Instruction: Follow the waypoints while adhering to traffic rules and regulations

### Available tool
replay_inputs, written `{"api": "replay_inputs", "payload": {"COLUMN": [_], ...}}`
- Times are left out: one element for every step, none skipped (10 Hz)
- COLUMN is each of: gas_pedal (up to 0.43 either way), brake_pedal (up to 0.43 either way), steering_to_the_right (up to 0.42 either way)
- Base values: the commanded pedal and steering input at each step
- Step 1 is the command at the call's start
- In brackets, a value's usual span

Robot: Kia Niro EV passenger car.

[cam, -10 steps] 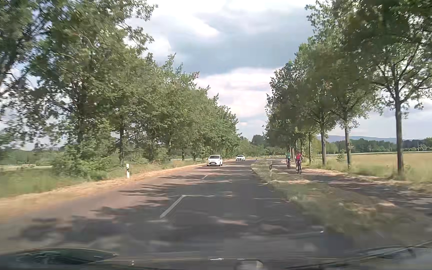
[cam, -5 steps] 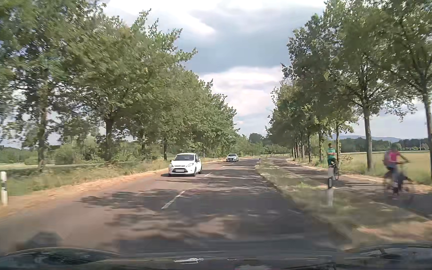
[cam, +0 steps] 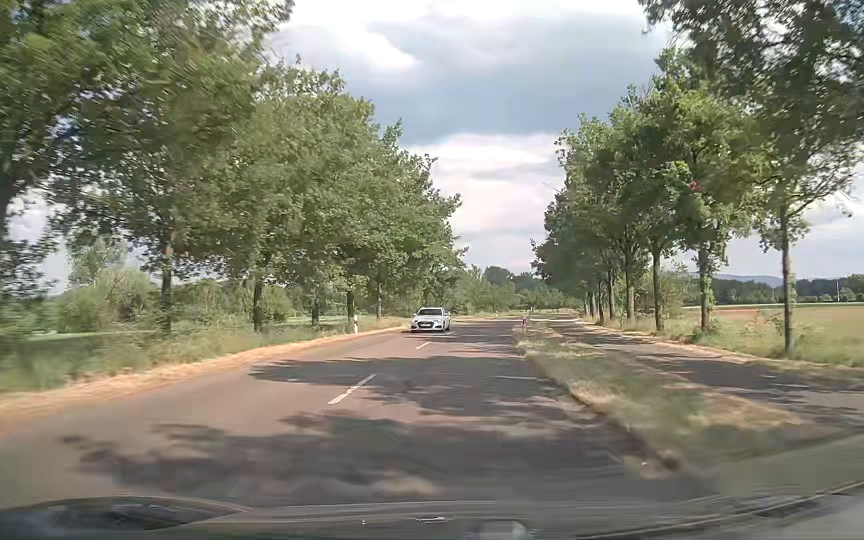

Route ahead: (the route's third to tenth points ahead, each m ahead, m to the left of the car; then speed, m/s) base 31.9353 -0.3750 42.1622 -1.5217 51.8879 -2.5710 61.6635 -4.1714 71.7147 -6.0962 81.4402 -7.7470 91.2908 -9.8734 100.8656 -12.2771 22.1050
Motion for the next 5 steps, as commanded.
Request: {"api": "replay_inputs", "payload": {"gas_pedal": [0.28,0.28,0.28,0.28,0.28], "brake_pedal": [0.0,0.0,0.0,0.0,0.0], "steering_to_the_right": [0.015,0.015,0.016,0.016,0.016]}}
